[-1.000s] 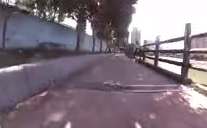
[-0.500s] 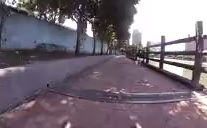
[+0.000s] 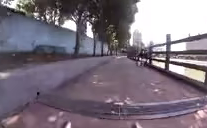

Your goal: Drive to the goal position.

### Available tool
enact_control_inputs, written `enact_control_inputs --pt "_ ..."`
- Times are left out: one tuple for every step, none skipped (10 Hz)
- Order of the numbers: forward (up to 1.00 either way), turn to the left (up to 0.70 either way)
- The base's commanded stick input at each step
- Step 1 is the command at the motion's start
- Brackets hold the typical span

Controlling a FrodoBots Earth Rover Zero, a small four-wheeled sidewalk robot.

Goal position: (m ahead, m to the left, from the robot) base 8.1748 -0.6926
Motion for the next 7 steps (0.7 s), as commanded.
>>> enact_control_inputs --pt "0.70 0.00" --pt "0.70 0.00" --pt "0.70 0.00" --pt "0.70 0.00" --pt "0.70 -0.01" --pt "0.70 -0.28" --pt "0.70 -0.35"
